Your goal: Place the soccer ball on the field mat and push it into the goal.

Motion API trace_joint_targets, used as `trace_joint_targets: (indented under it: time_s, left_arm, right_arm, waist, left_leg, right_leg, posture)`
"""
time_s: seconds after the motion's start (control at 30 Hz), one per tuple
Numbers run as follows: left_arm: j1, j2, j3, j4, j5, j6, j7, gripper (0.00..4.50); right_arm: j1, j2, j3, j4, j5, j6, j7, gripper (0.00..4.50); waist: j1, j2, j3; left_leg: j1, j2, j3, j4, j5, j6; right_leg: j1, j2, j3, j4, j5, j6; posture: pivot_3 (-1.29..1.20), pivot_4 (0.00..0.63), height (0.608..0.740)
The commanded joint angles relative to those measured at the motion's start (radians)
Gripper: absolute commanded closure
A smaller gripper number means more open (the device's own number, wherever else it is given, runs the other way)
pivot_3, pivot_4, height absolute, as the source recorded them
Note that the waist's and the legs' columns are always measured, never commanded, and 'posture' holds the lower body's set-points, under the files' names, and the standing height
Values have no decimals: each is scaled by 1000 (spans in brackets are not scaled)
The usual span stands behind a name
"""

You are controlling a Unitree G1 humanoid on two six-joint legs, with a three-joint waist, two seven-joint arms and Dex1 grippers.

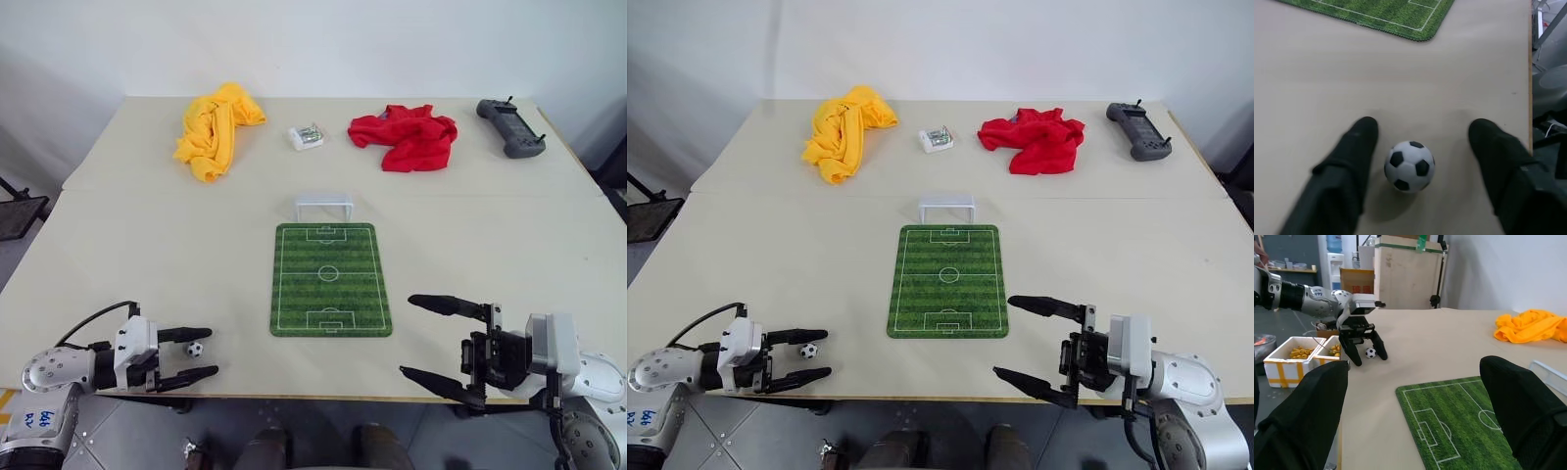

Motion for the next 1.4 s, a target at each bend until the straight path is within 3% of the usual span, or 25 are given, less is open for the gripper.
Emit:
trace_joint_targets:
  time_s: [0.03,0.13,0.17,0.33,0.47,0.57,0.67,0.83,1.03,1.4]
  left_arm:
    - [2,15,7,33,12,-39,-15,2614]
    - [-22,16,7,43,7,-50,-8,3572]
    - [-30,18,1,33,7,-45,-7,3640]
    - [-121,59,-44,-184,-87,223,7,3639]
    - [-348,38,-116,-323,-179,540,123,3639]
    - [-418,33,-196,-386,-176,655,130,3639]
    - [-400,-8,-349,-430,-67,621,139,3639]
    - [-468,-208,-495,-319,127,462,278,3639]
    - [-498,-353,-536,-257,183,447,367,3639]
    - [-471,-384,-542,-241,232,408,396,3639]
  right_arm:
    - [15,-4,-26,-31,0,-22,-6,0]
    - [33,-1,-38,-17,-11,-42,1,0]
    - [42,-1,-47,-5,-14,-53,7,0]
    - [88,-6,-110,81,-24,-117,54,0]
    - [111,-26,-171,160,-28,-159,106,0]
    - [108,-36,-192,198,-35,-181,127,0]
    - [90,-38,-208,221,-47,-199,112,0]
    - [115,-41,-210,172,-27,-153,81,0]
    - [189,-56,-217,87,-14,-95,70,0]
    - [269,-4,-225,46,-19,-117,34,0]
  waist:
    - [0,0,0]
    - [1,0,0]
    - [2,0,0]
    - [13,0,0]
    - [26,0,0]
    - [18,2,-1]
    - [-4,4,-1]
    - [11,3,1]
    - [26,3,1]
    - [26,3,1]
  left_leg:
    - [0,0,0,0,0,0]
    - [0,0,0,0,0,0]
    - [0,0,0,0,0,0]
    - [-1,0,-1,1,0,0]
    - [-1,0,0,3,0,0]
    - [-1,-1,0,5,0,0]
    - [2,0,2,1,-1,0]
    - [-1,0,2,6,-1,0]
    - [-3,-1,2,15,-3,2]
    - [-3,-1,2,16,-3,2]
  right_leg:
    - [0,0,0,0,0,0]
    - [0,0,0,0,0,0]
    - [0,0,0,0,0,0]
    - [1,0,0,0,0,0]
    - [1,1,1,1,0,0]
    - [1,1,2,3,1,1]
    - [1,3,3,3,1,2]
    - [-1,4,3,3,1,1]
    - [1,3,4,3,1,2]
    - [2,3,4,4,2,3]
  posture:
    - [0,150,740]
    - [0,150,740]
    - [0,150,740]
    - [0,150,740]
    - [0,150,740]
    - [0,150,740]
    - [0,150,740]
    - [0,150,740]
    - [0,150,740]
    - [0,150,740]
